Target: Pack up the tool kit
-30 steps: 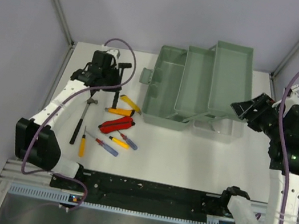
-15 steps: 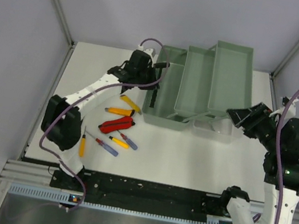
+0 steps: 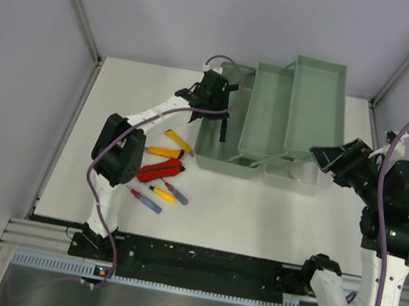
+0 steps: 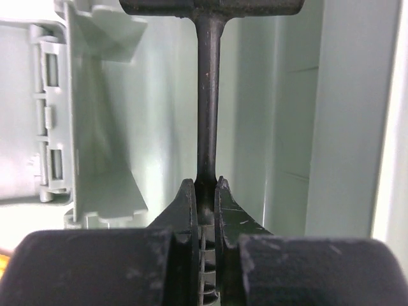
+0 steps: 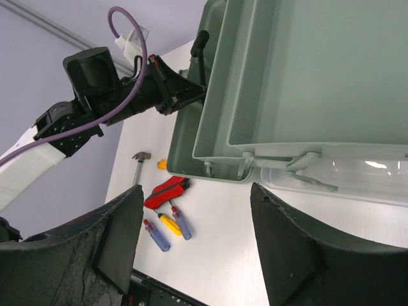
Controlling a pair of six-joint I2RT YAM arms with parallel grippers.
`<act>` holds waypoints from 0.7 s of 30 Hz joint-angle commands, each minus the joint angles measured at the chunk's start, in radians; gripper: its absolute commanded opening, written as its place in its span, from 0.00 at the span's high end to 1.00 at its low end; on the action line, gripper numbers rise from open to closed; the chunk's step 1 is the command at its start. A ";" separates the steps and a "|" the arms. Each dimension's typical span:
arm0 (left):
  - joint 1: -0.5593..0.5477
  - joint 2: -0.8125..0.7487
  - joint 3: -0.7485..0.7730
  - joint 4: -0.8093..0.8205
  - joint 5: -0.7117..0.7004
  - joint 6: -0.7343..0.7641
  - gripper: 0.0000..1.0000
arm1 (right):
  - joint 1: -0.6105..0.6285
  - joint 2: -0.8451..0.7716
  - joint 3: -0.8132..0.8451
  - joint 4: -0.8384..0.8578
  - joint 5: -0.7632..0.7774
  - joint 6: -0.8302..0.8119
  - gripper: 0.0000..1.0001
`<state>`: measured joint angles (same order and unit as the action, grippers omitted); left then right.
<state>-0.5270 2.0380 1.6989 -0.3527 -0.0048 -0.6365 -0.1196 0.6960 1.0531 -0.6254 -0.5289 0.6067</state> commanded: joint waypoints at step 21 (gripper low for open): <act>-0.024 0.172 0.151 -0.017 -0.281 0.118 0.72 | 0.012 0.034 0.012 0.043 -0.005 0.008 0.33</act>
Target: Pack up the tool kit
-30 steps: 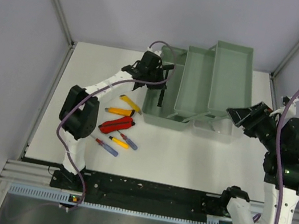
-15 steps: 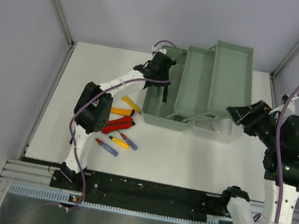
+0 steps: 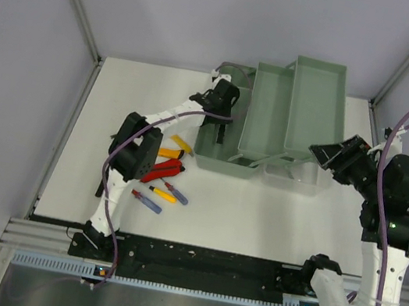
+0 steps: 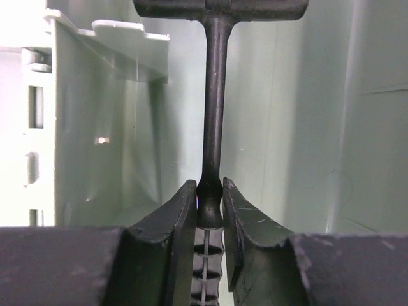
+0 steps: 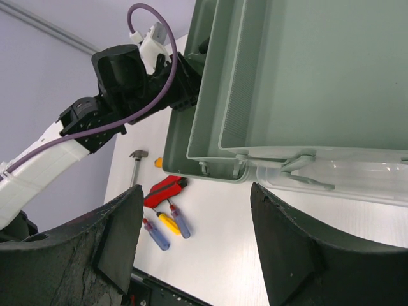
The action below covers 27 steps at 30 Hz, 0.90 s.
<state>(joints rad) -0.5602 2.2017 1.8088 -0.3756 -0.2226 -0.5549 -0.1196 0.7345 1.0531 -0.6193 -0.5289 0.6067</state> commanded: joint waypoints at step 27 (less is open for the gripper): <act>0.054 -0.354 0.043 -0.233 -0.125 0.132 0.61 | 0.012 0.080 0.065 -0.043 0.020 -0.045 0.36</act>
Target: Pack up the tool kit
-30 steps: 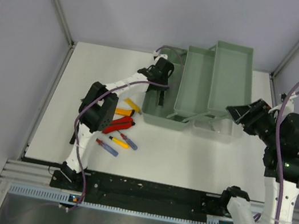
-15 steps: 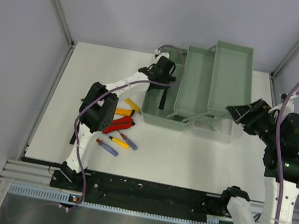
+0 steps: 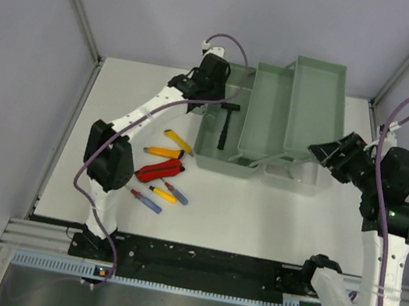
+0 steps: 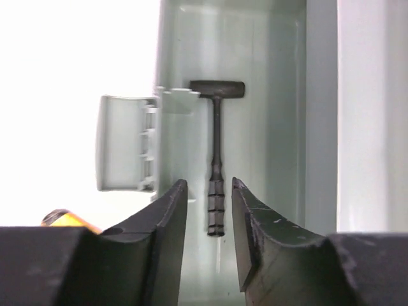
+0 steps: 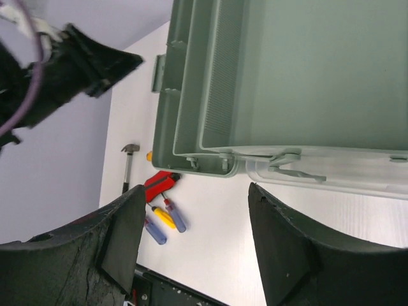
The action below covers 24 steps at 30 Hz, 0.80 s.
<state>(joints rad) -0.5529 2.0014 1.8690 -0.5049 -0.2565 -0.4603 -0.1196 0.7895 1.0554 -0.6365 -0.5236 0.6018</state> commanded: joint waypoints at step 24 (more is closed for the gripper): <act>0.462 -0.389 -0.854 0.023 -0.155 -0.090 0.19 | 0.012 0.034 0.126 -0.137 0.042 -0.102 0.37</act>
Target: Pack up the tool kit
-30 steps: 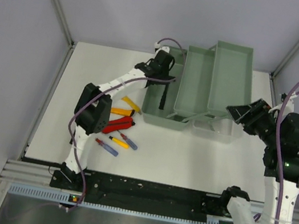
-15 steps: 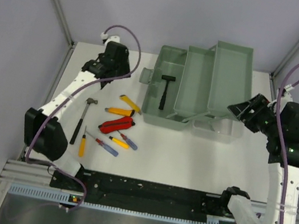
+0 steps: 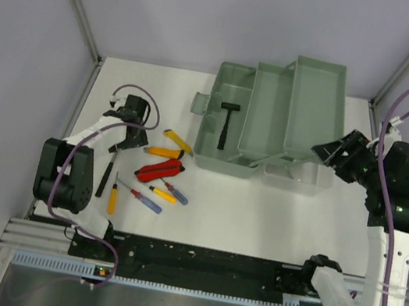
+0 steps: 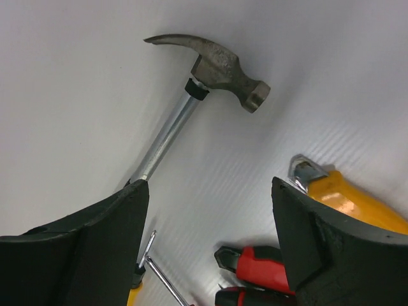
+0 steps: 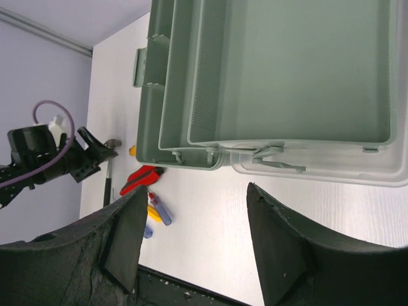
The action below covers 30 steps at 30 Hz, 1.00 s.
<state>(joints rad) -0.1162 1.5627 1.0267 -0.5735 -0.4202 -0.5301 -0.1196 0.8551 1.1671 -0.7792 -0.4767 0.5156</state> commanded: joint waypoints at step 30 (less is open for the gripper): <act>0.168 0.468 0.443 0.067 0.345 0.072 0.63 | 0.012 -0.039 0.014 0.011 0.043 -0.023 0.36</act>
<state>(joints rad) 0.0525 2.0003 1.4044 -0.4847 -0.1333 -0.4328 -0.1196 0.8310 1.1667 -0.7891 -0.4511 0.5117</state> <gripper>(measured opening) 0.385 0.636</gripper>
